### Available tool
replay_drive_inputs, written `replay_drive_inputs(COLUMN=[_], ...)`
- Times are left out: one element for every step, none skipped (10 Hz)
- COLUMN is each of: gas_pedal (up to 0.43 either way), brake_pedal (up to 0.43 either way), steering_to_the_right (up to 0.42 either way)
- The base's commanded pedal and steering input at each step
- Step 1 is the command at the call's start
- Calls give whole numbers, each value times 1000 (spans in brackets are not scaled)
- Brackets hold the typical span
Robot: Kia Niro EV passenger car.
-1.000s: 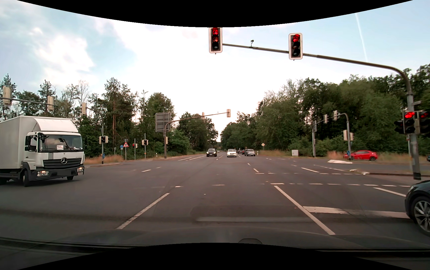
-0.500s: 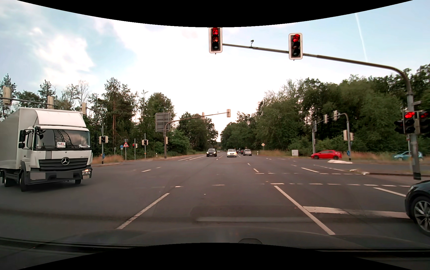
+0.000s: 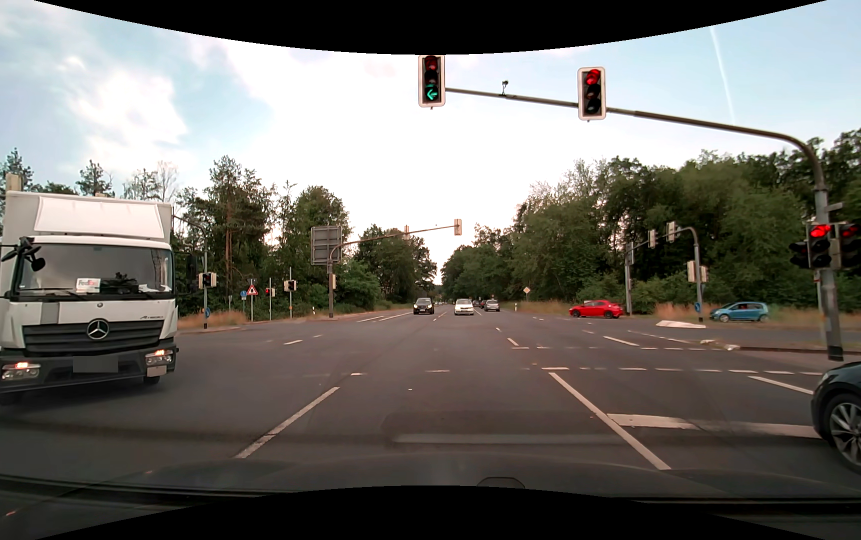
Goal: Follow the waypoints while adhering to traffic rules and regulations
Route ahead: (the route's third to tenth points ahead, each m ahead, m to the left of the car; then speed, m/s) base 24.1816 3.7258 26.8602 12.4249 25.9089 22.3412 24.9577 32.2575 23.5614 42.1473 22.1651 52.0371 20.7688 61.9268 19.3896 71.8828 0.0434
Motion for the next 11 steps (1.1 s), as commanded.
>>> replay_drive_inputs(gas_pedal=[8, 118, 220, 268, 287, 311, 319, 331, 339, 350, 358], brake_pedal=[0, 0, 0, 0, 0, 0, 0, 0, 0, 0, 0], steering_to_the_right=[-26, -25, -26, -29, -29, -29, -29, -29, -29, -29, -29])
